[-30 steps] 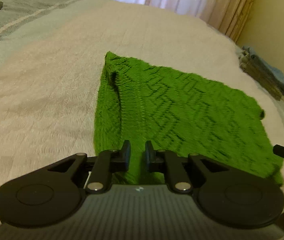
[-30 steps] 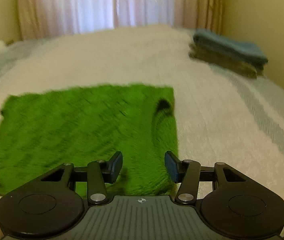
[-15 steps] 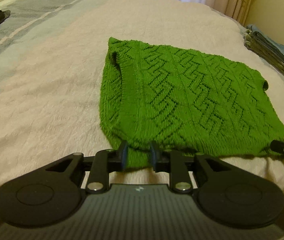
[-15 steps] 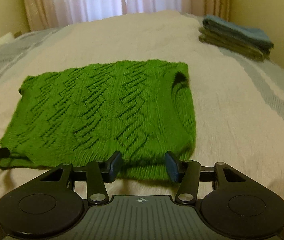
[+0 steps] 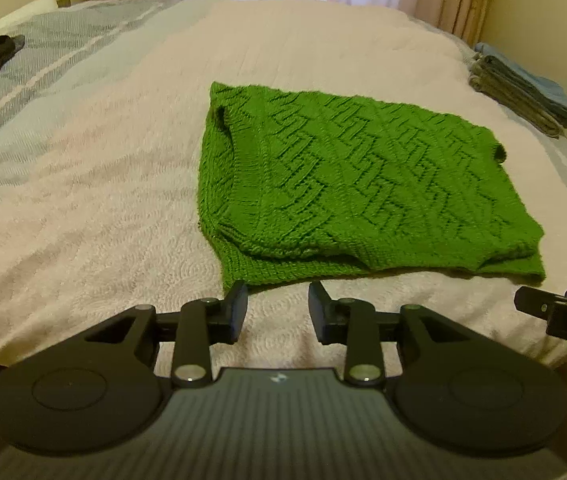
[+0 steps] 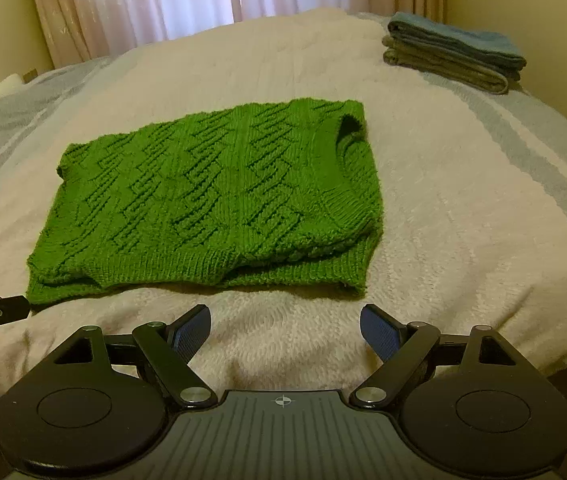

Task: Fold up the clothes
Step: 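Grasp the folded vest edge with the left gripper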

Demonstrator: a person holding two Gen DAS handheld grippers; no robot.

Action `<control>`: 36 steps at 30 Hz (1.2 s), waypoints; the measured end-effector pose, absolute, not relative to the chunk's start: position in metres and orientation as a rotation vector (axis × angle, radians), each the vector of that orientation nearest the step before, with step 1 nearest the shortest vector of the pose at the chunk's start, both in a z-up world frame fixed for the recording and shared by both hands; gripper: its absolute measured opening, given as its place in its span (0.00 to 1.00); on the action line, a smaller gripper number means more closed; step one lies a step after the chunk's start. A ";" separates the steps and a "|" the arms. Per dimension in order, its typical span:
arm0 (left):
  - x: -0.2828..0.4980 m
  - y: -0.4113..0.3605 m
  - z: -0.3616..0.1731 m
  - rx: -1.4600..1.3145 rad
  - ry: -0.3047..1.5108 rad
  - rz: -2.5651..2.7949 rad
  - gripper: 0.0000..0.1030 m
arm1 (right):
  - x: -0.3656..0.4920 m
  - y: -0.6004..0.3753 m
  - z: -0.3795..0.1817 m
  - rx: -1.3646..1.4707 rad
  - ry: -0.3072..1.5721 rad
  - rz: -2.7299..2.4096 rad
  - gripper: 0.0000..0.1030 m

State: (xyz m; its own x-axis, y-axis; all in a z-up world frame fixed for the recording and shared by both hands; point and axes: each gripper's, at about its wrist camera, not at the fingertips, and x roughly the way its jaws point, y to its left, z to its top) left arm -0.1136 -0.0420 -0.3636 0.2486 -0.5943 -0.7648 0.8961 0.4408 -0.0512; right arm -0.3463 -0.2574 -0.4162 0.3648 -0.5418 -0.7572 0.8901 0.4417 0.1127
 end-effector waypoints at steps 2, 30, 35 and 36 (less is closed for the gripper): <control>-0.116 -0.037 -0.361 0.438 0.802 -1.067 0.28 | -0.348 -0.253 -0.414 0.573 0.705 -0.994 0.82; -0.063 -0.024 -0.362 0.437 0.826 -1.142 0.31 | -0.289 -0.242 -0.404 0.555 0.721 -1.079 0.82; -0.053 -0.034 -0.370 0.440 0.850 -1.145 0.31 | -0.285 -0.254 -0.408 0.562 0.733 -1.094 0.82; -0.051 -0.036 -0.372 0.437 0.858 -1.149 0.31 | -0.286 -0.257 -0.409 0.562 0.734 -1.097 0.82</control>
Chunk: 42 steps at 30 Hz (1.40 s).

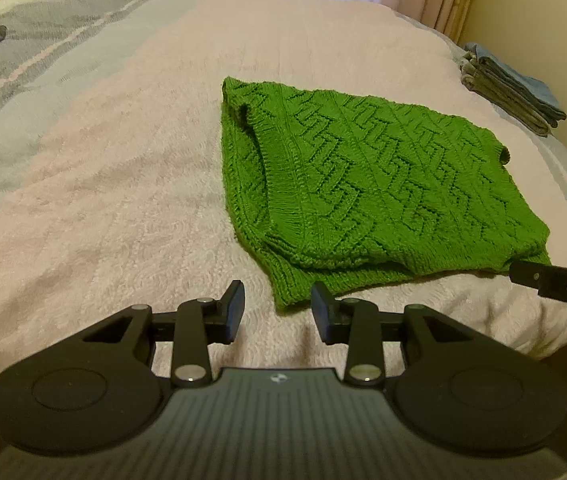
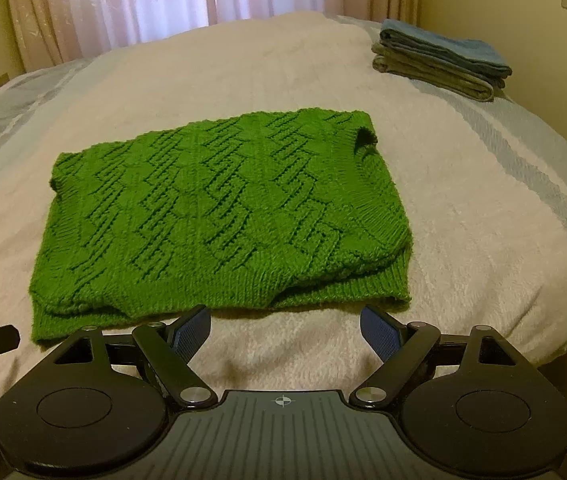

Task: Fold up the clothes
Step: 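Grasp the folded vest edge with the left gripper, then grasp the vest edge with the right gripper while the left gripper holds it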

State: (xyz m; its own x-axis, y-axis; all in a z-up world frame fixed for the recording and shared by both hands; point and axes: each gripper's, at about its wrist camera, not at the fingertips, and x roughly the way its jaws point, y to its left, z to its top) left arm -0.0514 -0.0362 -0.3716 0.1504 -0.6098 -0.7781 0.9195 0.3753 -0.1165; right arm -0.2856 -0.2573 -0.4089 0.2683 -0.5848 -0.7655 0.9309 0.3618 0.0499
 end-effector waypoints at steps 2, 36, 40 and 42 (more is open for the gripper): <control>-0.048 -0.039 -0.374 0.434 0.867 -1.154 0.31 | -0.287 -0.263 -0.409 0.562 0.729 -1.105 0.82; 0.069 -0.179 -0.421 0.181 0.810 -1.220 0.00 | -0.409 -0.397 -0.446 0.925 0.348 -1.063 0.65; 0.053 -0.144 -0.403 0.161 0.840 -1.259 0.00 | -0.430 -0.406 -0.456 1.093 0.186 -0.981 0.65; 0.046 -0.122 -0.399 0.124 0.885 -1.276 0.00 | -0.437 -0.412 -0.466 1.182 0.140 -0.904 0.65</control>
State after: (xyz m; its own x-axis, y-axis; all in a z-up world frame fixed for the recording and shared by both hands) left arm 0.0456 -0.1224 -0.3994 0.0192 -0.7748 -0.6320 0.8636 0.3313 -0.3800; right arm -0.4366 -0.4121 -0.4664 0.6539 -0.5348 -0.5353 0.6713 0.0838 0.7364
